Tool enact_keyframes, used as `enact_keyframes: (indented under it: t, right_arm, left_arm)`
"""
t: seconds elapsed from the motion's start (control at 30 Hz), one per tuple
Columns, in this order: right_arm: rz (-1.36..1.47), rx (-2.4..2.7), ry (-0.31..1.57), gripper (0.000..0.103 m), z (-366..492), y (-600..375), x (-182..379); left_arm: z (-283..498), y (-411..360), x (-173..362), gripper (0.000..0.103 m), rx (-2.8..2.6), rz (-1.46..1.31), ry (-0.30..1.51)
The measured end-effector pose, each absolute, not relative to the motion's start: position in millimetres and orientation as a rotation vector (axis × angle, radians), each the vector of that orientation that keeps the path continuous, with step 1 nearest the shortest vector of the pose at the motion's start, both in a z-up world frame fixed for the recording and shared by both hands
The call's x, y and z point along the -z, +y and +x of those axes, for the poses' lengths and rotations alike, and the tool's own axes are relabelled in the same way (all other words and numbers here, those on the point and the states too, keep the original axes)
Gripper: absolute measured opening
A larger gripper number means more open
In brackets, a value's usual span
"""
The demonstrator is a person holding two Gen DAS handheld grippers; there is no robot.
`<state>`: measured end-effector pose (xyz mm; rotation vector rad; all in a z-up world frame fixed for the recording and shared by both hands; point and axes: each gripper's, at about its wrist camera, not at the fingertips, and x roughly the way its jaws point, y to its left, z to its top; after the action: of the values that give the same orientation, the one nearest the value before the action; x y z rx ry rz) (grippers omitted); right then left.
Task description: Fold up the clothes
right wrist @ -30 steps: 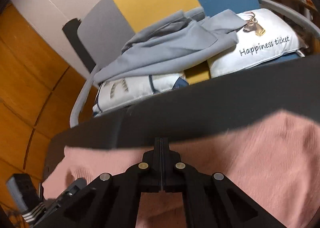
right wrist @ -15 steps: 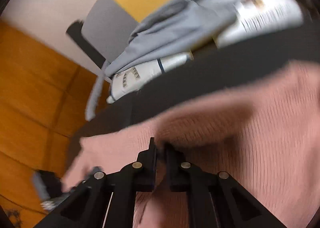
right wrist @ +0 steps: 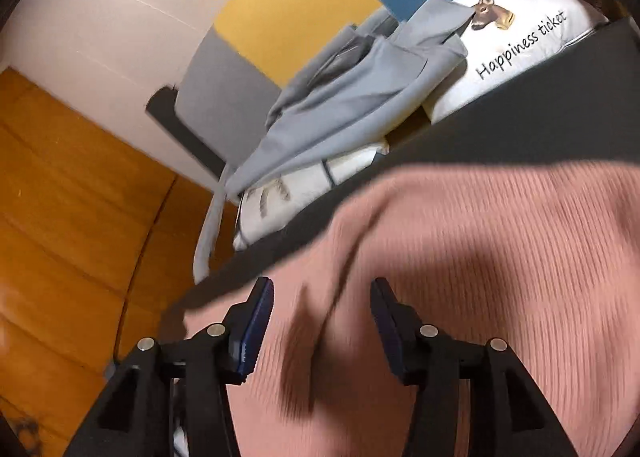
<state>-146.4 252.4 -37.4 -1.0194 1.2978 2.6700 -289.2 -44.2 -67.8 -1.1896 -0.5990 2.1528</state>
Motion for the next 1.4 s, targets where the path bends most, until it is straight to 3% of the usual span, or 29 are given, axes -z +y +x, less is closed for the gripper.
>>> enact_keyframes:
  t: [0.07,0.17,0.43,0.57,0.63,0.7,0.77,0.93,1.07,1.13,1.27,1.3,1.4]
  right_arm:
    - [-1.127,-2.714,1.182,0.049,-154.3,232.4,38.7]
    - [-1.245,-2.737,1.022,0.006,-167.4,208.6,40.8]
    - [-1.209,-2.768,0.948,0.004,-162.1,186.3,53.5]
    - [-1.137,-2.758,1.107,0.003,-155.0,202.0,61.2]
    - [-1.135,-2.735,1.114,0.01,-147.4,204.7,54.7]
    - [-1.048,-2.747,0.978,0.018,-136.1,200.7,36.5]
    - [-0.954,-2.819,0.821,0.018,-134.6,192.2,13.4]
    - [-1.059,-2.887,0.502,0.017,-189.7,171.8,-2.4]
    - [-1.194,-2.741,0.447,0.017,-222.5,201.8,24.0]
    - [-1.171,-2.691,0.517,0.0,-223.9,225.2,34.5]
    - [-1.077,-2.624,0.739,0.001,-216.6,249.4,32.6]
    - [-1.057,-2.654,0.762,0.009,-215.6,242.3,24.5]
    - [-1.051,-2.911,0.69,0.009,-231.7,192.7,-2.5]
  left_arm:
    - [-292.1,-37.2,61.4,0.012,-2.176,-1.211,-0.531]
    - [-306.9,-35.2,51.2,0.012,-2.215,-1.235,-0.472]
    - [-321.8,-57.8,60.2,0.013,-2.228,-1.201,-0.46]
    - [-294.2,-83.3,53.0,0.014,-2.337,-1.202,-0.467]
    - [-275.5,-93.3,40.4,0.017,-2.471,-1.144,-0.434]
    - [-258.9,-93.0,26.2,0.018,-2.505,-1.029,-0.461]
    - [-254.4,-74.0,17.9,0.02,-2.434,-0.983,-0.447]
    - [-263.9,-5.5,35.5,0.02,-2.367,-1.068,-0.12]
    - [-272.1,-17.9,49.4,0.019,-2.31,-1.125,-0.238]
    - [-273.2,-24.4,52.2,0.019,-2.285,-1.12,-0.296]
    - [-275.1,-39.1,60.2,0.019,-2.23,-1.106,-0.454]
    - [-276.0,-43.0,61.6,0.018,-2.216,-1.104,-0.495]
    - [-276.5,-50.5,61.5,0.017,-2.189,-1.094,-0.564]
